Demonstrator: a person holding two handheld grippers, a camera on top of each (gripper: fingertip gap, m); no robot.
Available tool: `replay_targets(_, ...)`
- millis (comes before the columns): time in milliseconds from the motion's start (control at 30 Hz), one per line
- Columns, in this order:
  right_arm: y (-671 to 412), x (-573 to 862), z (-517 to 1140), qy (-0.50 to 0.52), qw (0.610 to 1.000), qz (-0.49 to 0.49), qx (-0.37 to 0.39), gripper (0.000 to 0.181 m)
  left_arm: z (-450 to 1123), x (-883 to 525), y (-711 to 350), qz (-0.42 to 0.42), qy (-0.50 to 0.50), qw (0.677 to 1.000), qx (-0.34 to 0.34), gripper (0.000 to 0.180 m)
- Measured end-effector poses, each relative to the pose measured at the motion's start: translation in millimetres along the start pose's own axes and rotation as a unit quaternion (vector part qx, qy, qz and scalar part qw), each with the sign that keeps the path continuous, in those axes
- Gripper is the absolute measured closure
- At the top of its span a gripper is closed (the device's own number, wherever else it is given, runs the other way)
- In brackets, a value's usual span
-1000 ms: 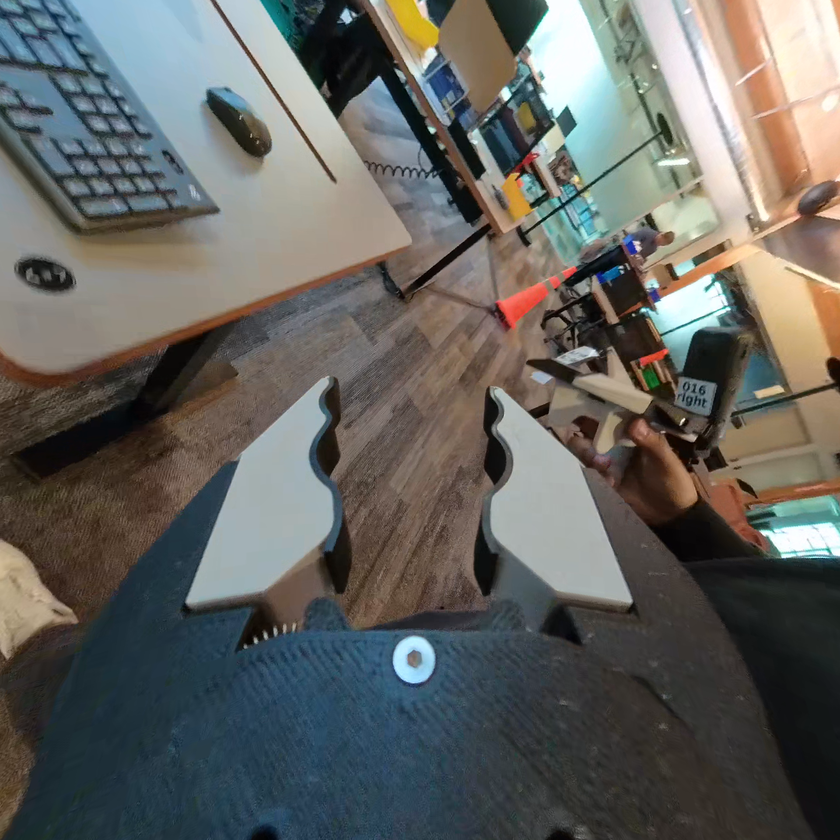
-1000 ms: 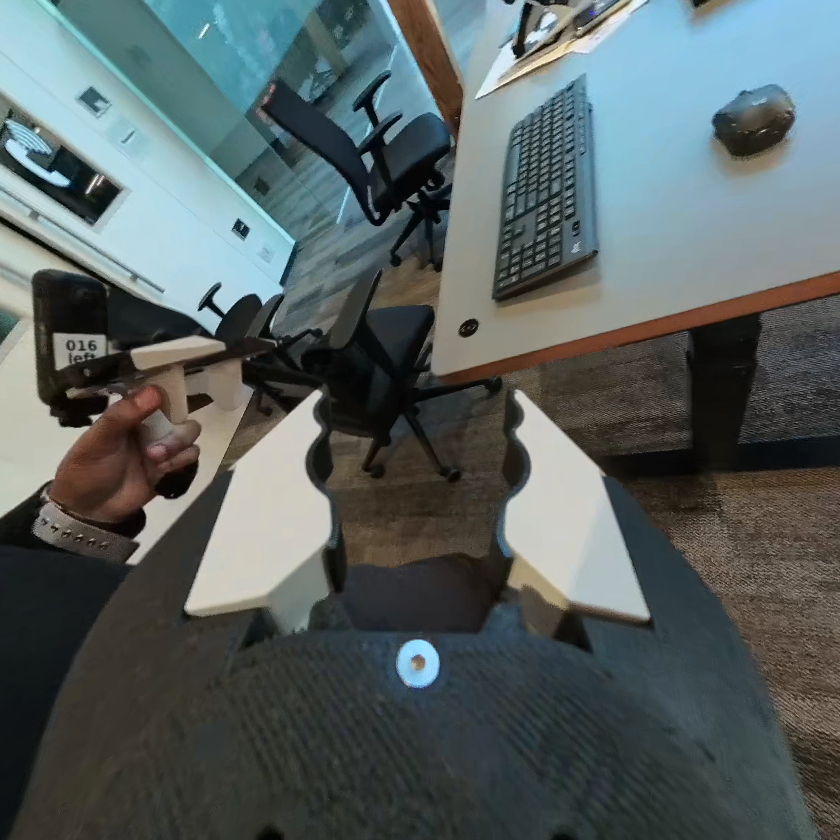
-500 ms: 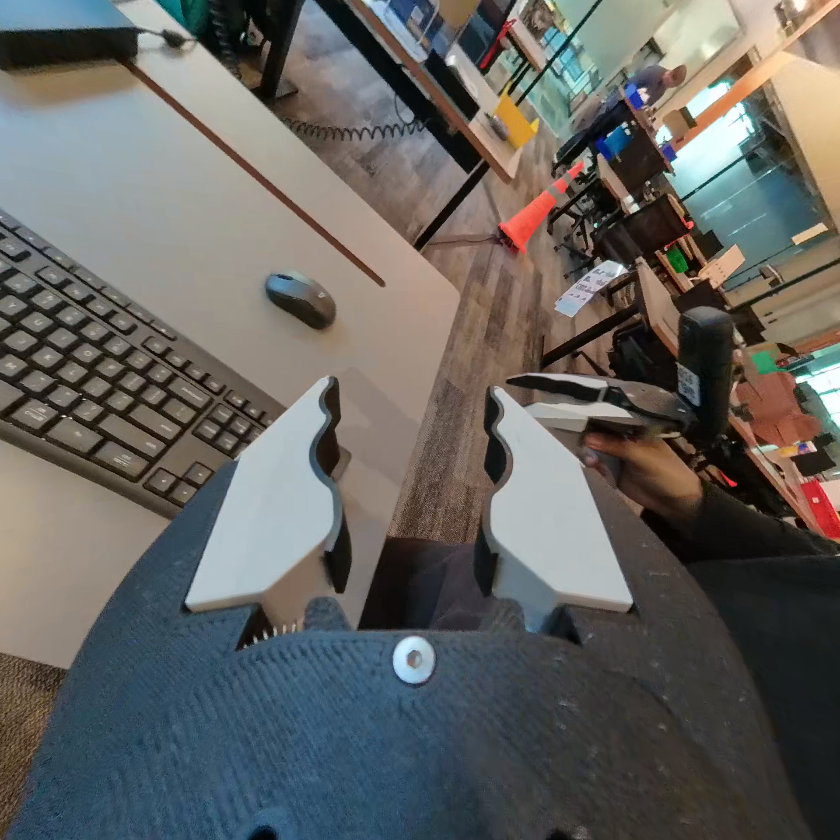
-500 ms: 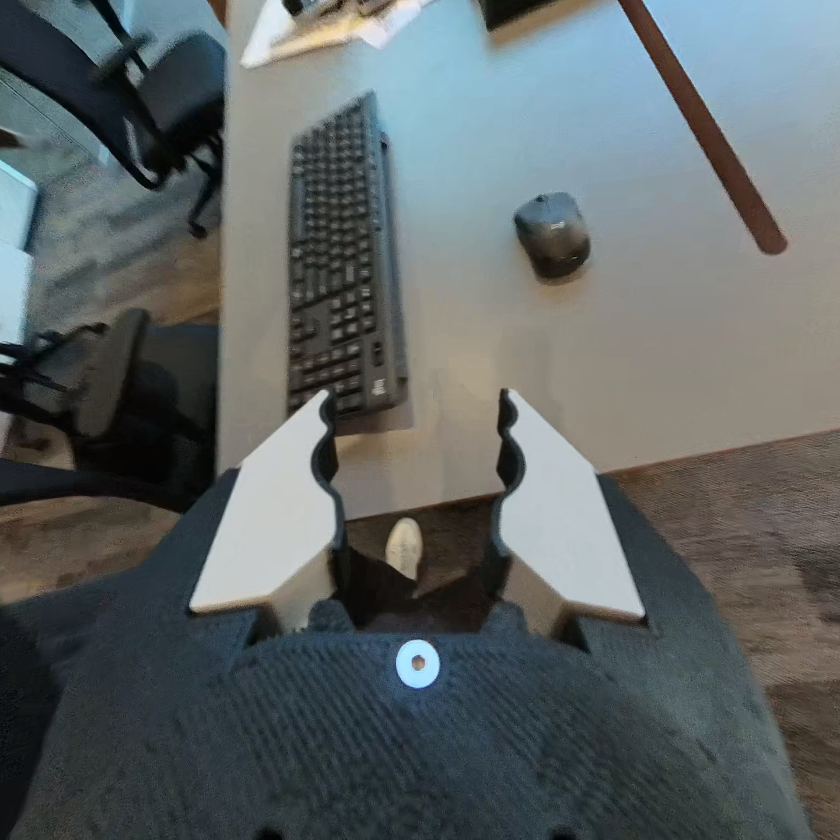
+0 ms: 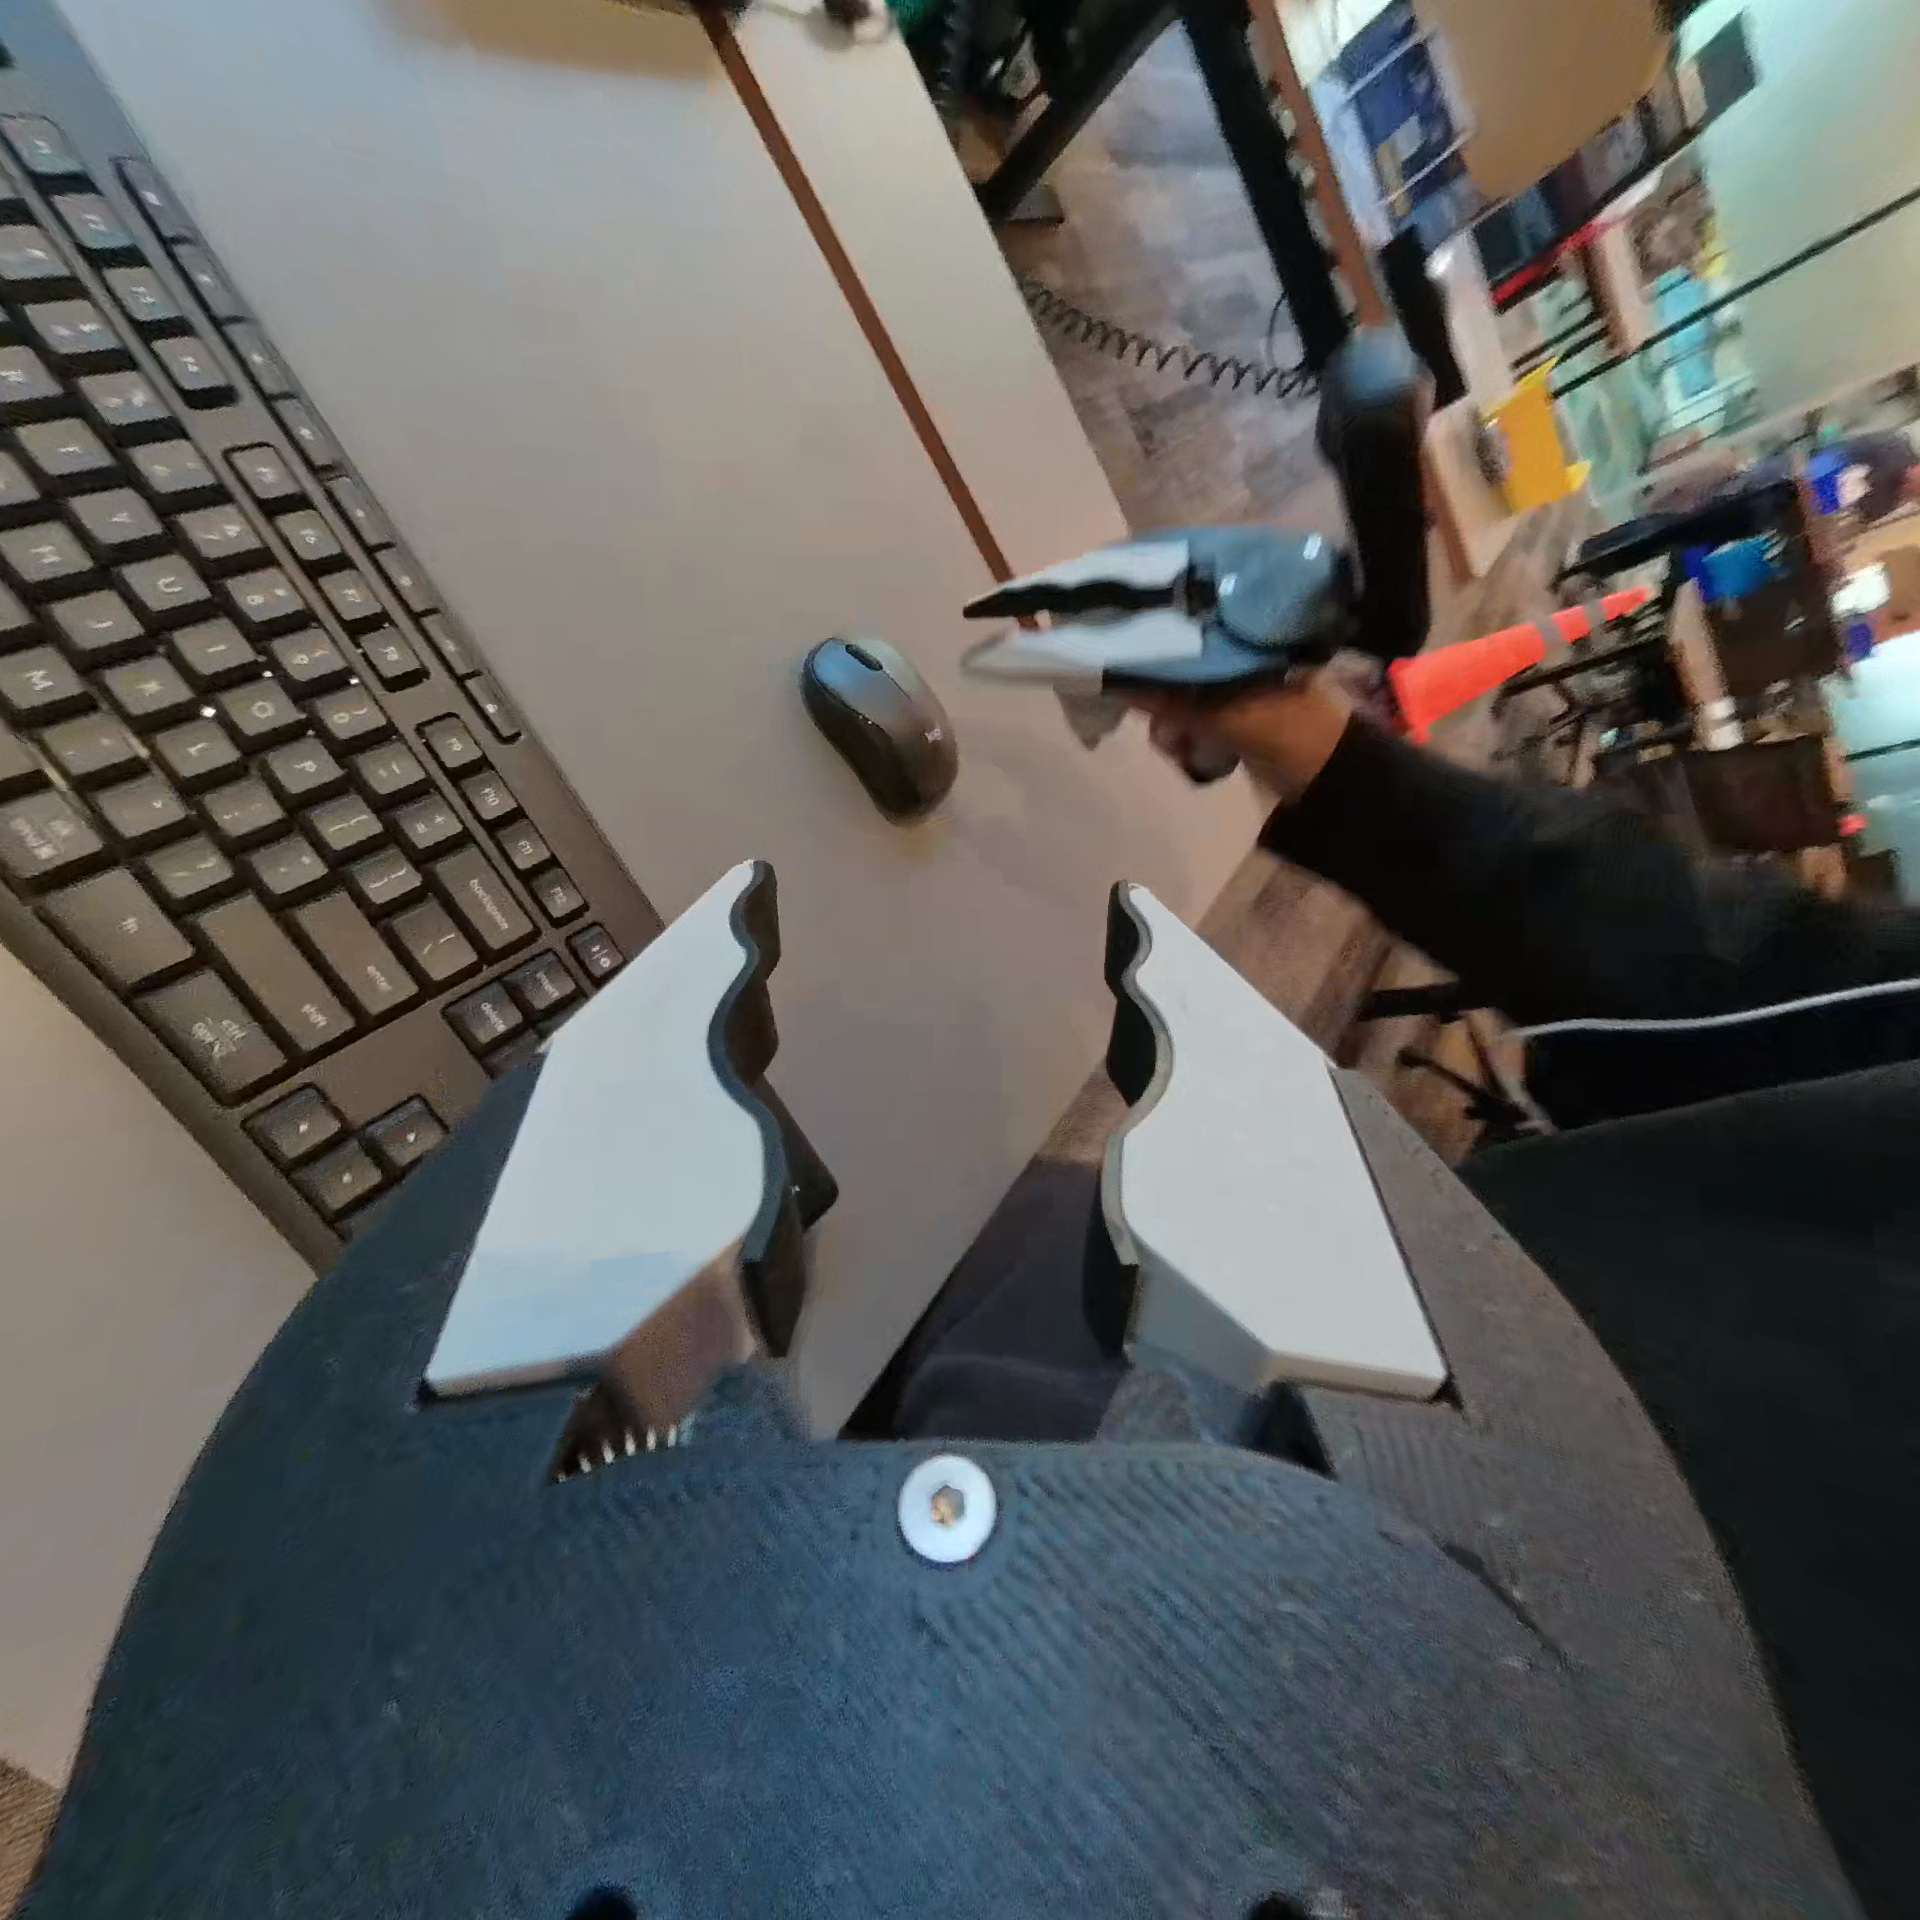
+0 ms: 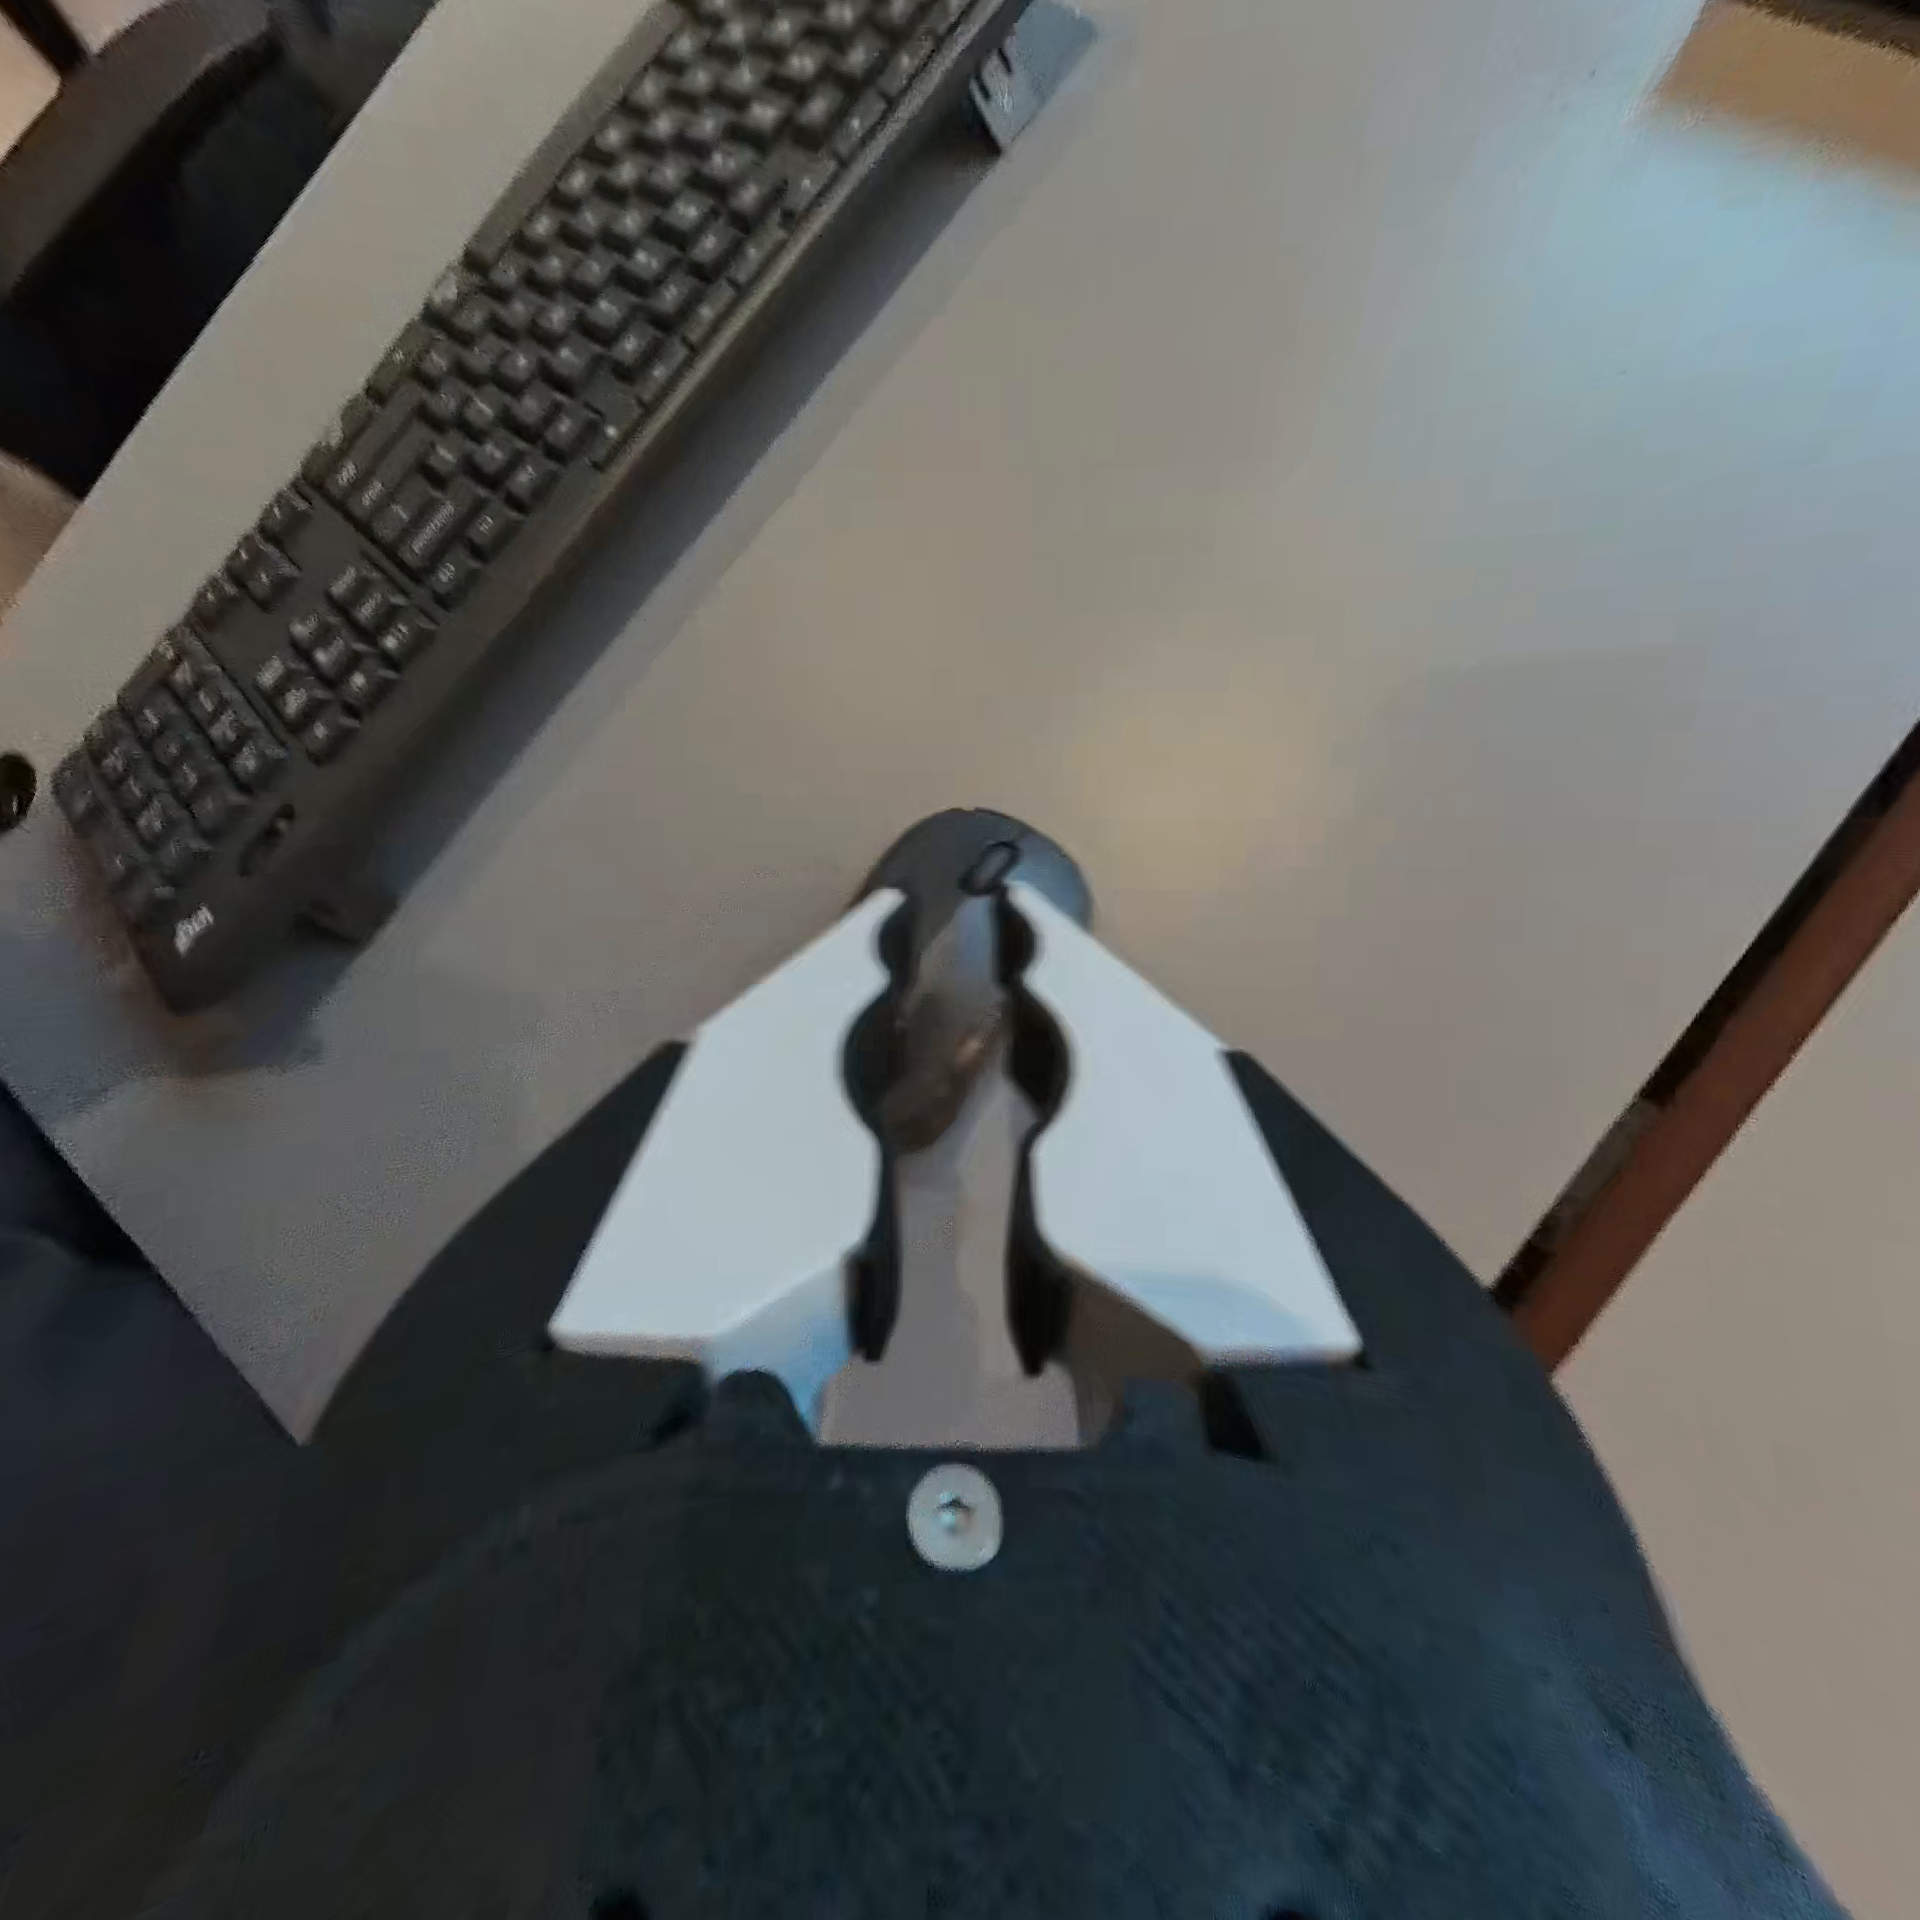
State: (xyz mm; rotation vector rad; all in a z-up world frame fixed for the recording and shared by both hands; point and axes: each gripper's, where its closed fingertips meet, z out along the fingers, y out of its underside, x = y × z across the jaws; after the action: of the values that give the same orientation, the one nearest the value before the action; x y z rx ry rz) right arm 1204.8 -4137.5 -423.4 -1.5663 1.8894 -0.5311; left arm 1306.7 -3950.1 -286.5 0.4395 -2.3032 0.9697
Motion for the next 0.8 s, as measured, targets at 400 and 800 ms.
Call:
replay_targets(400,-3.2,14.8,33.3,-0.217,0.973,-0.027,-0.075,0.181,248.1,-13.1,34.5,0.183,-0.078,0.970,-0.137,0.094)
replay_targets(800,14.0,11.5,61.2,-0.281,0.953,-0.048,-0.106,0.181,261.5,-30.6,41.0,0.104,-0.079,0.980,-0.151,0.149)
